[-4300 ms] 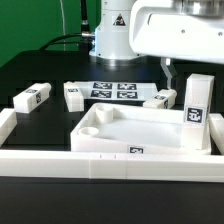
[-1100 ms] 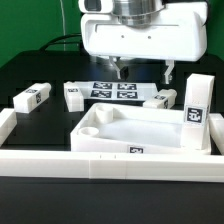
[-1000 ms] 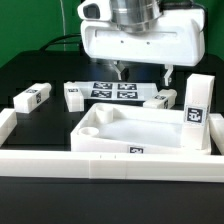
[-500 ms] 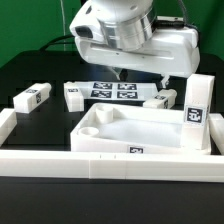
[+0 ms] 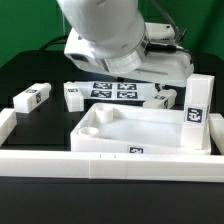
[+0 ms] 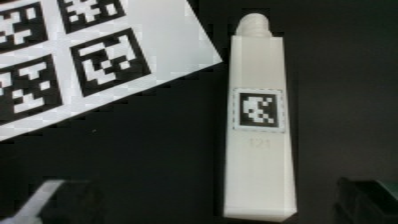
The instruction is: Assemble desk
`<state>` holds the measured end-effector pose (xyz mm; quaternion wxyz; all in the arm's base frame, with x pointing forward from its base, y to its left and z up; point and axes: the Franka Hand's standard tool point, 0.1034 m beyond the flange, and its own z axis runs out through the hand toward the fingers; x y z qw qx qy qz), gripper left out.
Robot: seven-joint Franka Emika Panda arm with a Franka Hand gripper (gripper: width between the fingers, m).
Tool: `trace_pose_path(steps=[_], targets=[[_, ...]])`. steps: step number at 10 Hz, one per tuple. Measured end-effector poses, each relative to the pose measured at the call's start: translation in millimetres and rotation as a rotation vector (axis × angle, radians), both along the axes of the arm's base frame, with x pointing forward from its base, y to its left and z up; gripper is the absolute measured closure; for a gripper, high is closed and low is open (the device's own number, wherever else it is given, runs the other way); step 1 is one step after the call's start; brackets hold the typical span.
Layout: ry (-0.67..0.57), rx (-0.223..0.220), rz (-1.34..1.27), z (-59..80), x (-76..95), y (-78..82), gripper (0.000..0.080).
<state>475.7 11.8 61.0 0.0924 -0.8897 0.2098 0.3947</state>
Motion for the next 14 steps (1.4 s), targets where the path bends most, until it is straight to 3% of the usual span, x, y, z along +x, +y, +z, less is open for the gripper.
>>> trace_pose_path(steps=[3, 5, 8, 10, 12, 14], targets=[[-0.019, 0.006, 0.024, -2.1, 1.9, 12.6, 0.015], [-0.007, -0.027, 0.01, -3.4, 1.7, 29.7, 0.015], [0.047, -0.008, 0.016, -5.3, -5.7, 27.8, 0.015], [0.099, 0.004, 0.024, -15.4, -9.6, 29.0, 0.015], [0.079, -0.005, 0.031, -19.5, -8.0, 33.6, 0.015], [0.066, -0.01, 0.041, -33.9, -13.1, 38.3, 0.015]])
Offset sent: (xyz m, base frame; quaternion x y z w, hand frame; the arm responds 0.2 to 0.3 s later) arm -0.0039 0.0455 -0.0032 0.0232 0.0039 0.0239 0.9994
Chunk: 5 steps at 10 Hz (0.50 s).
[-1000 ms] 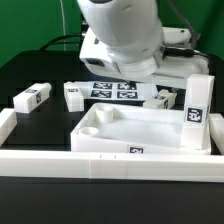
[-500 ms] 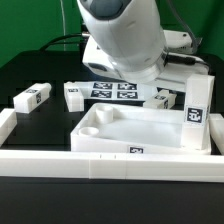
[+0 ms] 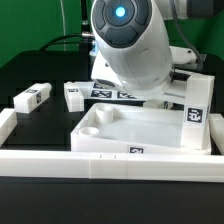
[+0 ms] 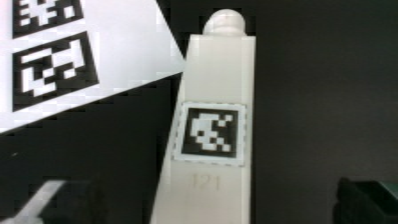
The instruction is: Assemble desk
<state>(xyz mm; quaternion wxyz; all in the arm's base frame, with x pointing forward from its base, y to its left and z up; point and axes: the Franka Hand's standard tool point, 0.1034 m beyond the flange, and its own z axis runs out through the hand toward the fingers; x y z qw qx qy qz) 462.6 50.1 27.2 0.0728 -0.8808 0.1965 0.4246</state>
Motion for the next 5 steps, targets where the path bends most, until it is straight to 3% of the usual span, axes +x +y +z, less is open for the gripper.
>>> trace_pose_path(steps=[5], targets=[[-0.006, 0.012, 0.009, 0.0, 0.3, -1.7, 0.015]])
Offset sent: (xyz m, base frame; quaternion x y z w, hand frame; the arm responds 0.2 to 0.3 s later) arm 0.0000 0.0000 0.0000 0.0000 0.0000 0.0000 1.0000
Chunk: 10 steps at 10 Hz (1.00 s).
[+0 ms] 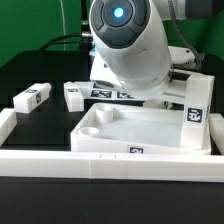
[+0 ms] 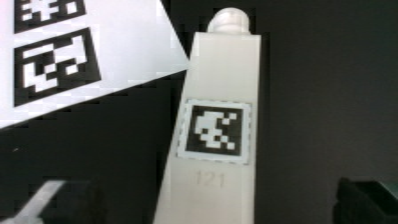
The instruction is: Assemble desk
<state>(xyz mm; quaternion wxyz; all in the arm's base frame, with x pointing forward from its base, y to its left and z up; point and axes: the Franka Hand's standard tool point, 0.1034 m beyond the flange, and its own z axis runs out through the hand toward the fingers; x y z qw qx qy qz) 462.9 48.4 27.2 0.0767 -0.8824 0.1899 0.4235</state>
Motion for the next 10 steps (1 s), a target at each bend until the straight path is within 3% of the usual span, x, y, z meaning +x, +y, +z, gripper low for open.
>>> trace_pose_path(steps=[3, 10], targets=[[-0.025, 0.02, 0.014, -6.2, -0.5, -5.0, 0.015], [-0.014, 0.019, 0.012, -13.2, -3.3, -5.8, 0.015]])
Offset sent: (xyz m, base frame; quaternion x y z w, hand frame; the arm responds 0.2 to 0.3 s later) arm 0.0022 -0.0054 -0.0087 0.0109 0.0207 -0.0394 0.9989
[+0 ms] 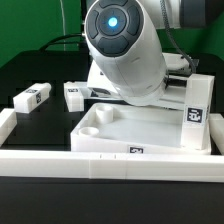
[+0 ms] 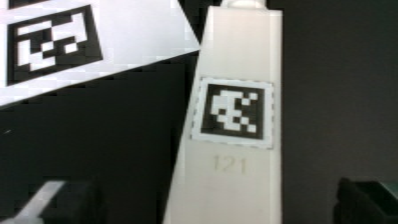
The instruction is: Assemble desk
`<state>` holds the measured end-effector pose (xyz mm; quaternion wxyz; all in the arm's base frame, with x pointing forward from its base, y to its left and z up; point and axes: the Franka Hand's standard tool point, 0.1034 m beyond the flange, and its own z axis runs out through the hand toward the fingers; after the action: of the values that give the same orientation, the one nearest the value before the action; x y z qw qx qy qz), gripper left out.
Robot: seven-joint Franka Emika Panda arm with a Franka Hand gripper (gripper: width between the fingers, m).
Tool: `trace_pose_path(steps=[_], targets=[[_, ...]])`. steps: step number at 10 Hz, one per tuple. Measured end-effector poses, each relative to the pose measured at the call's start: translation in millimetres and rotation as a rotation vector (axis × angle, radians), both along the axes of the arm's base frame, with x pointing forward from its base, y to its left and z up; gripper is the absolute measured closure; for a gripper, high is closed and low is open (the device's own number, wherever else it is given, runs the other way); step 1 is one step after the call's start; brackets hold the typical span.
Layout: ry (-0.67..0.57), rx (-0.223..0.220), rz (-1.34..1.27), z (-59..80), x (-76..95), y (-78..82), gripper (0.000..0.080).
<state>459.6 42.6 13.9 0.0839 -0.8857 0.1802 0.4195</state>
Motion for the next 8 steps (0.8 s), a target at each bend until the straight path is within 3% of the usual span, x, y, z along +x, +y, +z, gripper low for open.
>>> trace_pose_path(steps=[1, 6, 7, 8], targets=[[0.045, 0.013, 0.001, -0.3, -4.1, -1.3, 0.015], [0.04, 0.012, 0.003, -1.6, -2.4, -0.2, 0.015], [0.039, 0.012, 0.003, -1.3, -2.2, -0.1, 0.0281], [0.038, 0.012, 0.003, -0.8, -1.7, -0.1, 0.0281]])
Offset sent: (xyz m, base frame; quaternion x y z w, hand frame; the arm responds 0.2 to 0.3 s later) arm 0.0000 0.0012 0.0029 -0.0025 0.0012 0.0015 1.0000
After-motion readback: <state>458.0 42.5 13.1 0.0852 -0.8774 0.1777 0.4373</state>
